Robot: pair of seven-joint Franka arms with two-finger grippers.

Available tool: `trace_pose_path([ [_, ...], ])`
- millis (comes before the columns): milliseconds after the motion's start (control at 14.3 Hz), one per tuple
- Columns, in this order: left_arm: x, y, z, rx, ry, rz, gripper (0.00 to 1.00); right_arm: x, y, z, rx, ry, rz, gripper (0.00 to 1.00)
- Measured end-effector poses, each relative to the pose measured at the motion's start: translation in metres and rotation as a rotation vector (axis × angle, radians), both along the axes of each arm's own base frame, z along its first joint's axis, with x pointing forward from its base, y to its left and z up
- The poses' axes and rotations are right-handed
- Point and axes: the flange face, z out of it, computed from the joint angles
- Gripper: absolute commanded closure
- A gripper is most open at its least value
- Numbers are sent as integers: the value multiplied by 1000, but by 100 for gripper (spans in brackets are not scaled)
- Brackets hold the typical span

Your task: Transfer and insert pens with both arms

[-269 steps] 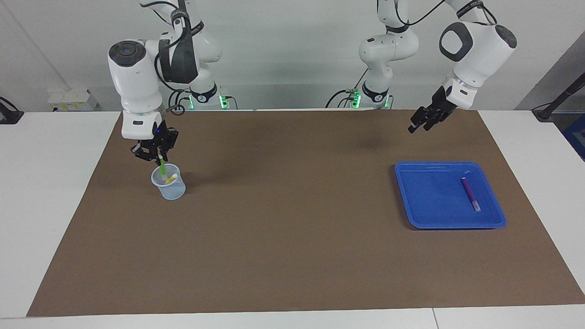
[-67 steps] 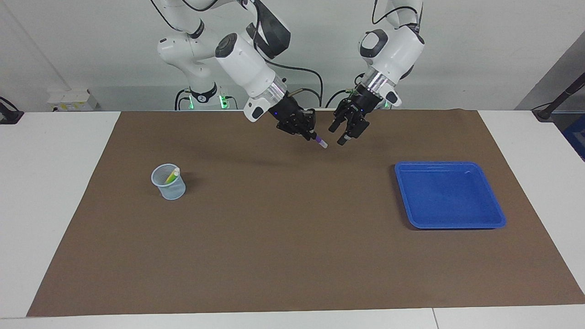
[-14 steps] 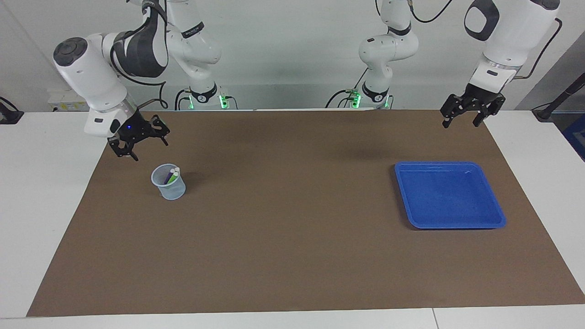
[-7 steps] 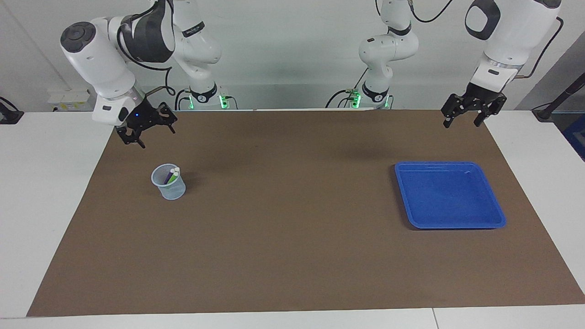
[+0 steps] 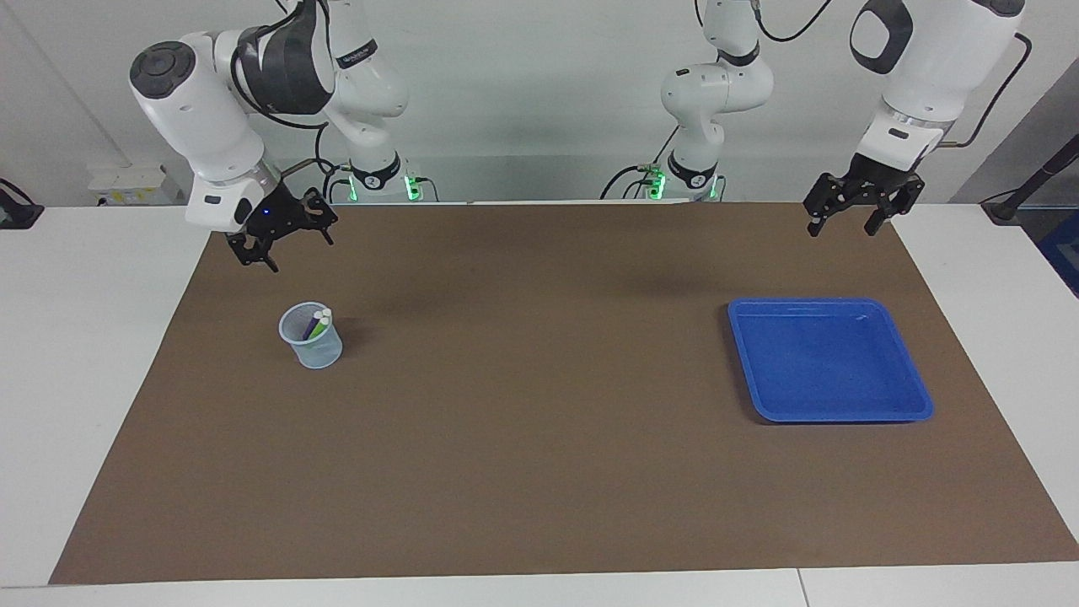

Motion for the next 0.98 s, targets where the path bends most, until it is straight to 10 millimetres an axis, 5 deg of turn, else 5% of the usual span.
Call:
trace_pose_path([
  [280,16,-3,3,1,8,-6,0,14,22,15,-16,-19,-69,0],
  [630,31,-10,1,3,21,-20,0,51,5,10,-15,-25,-100,0],
  [980,34,-20,12,4,4,-39,0,49,-2,6,-18,17,-110,0],
])
